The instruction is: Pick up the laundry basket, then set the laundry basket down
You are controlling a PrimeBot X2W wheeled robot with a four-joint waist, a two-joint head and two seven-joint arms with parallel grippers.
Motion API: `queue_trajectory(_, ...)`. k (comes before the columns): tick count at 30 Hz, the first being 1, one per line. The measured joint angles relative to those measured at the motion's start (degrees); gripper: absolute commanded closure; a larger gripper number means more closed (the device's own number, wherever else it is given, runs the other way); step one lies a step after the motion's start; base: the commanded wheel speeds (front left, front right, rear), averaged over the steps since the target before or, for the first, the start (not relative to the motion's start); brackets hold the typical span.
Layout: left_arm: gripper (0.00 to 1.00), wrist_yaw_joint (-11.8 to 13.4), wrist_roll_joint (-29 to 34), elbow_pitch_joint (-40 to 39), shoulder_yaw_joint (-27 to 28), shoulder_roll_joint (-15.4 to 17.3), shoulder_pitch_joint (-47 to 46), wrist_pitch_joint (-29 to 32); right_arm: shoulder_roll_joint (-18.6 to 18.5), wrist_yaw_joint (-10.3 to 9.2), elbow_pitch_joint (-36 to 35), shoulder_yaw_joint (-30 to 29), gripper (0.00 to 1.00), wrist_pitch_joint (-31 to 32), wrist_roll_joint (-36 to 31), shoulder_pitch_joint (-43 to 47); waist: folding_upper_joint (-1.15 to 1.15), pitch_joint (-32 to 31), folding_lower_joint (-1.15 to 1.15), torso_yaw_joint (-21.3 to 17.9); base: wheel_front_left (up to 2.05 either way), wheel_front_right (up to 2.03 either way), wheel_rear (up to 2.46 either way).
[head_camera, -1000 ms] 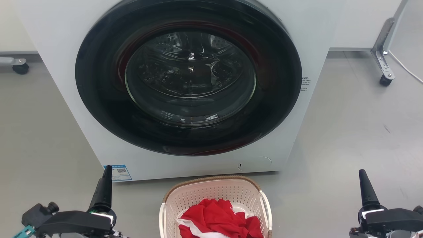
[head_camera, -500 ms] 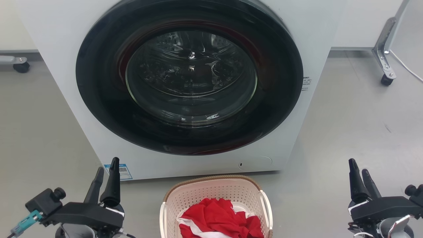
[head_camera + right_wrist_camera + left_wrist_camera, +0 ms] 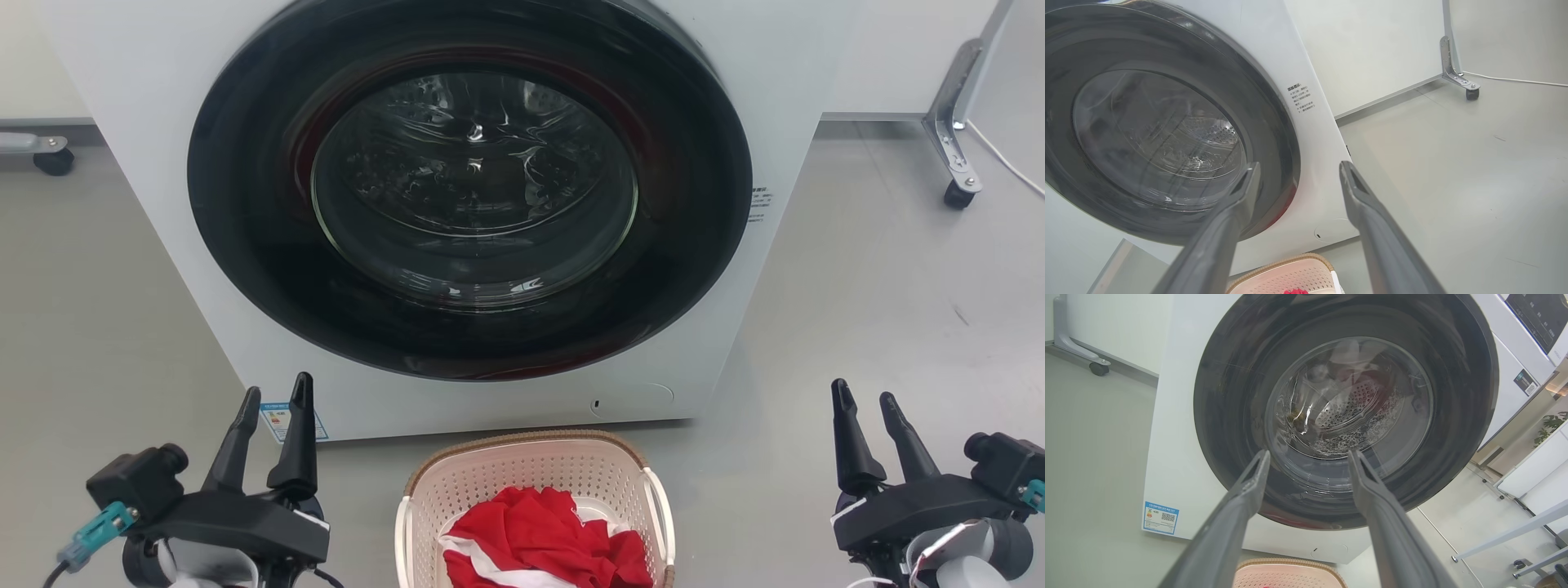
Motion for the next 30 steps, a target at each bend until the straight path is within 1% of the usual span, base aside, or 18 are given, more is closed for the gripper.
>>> queue_trajectory(1, 0.0, 0.44, 0.52, -0.12, -0.21, 0.05, -0.18, -0.26, -0.09, -0.02, -0.07, 0.32, 0.0, -0.22, -1.0, 0.0, 0.0, 0.02, 0.0, 0.02, 0.0, 0.0, 0.0)
queue_trajectory(3, 0.0, 0.53, 1.91, -0.31, -0.6, 0.21, -0.29, -0.73, -0.26, -0.13, -0.23, 0.85, 0.0, -0.67, -2.38, -0.02, 0.0, 0.06, 0.0, 0.05, 0.0, 0.0, 0.0)
queue_trajectory(4, 0.0, 0.85, 2.99, -0.36, -0.89, 0.32, -0.29, -0.73, -0.36, -0.54, -0.33, 1.1, 0.0, -0.74, -3.26, -0.04, 0.0, 0.08, 0.0, 0.07, 0.0, 0.0, 0.0)
queue_trajectory(8, 0.0, 1.44, 5.7, -0.69, -1.72, 0.49, -0.3, -1.66, -0.8, -1.04, -0.64, 2.08, 0.0, -1.68, -6.47, -0.23, 0.0, 0.14, 0.0, 0.13, 0.0, 0.0, 0.0)
queue_trajectory(23, 0.0, 3.53, 15.34, -1.57, -3.55, 1.21, -0.31, -4.69, -1.8, -2.58, -1.51, 4.97, 0.0, -4.69, -17.02, -1.07, 0.0, 0.25, 0.0, 0.43, 0.0, 0.0, 0.0)
queue_trajectory(30, 0.0, 4.98, 20.86, -2.71, -3.96, 1.25, -0.31, -6.26, -2.42, -3.58, -1.82, 5.92, 0.0, -6.26, -22.79, -1.19, 0.0, 0.37, 0.0, 0.54, 0.0, 0.0, 0.0)
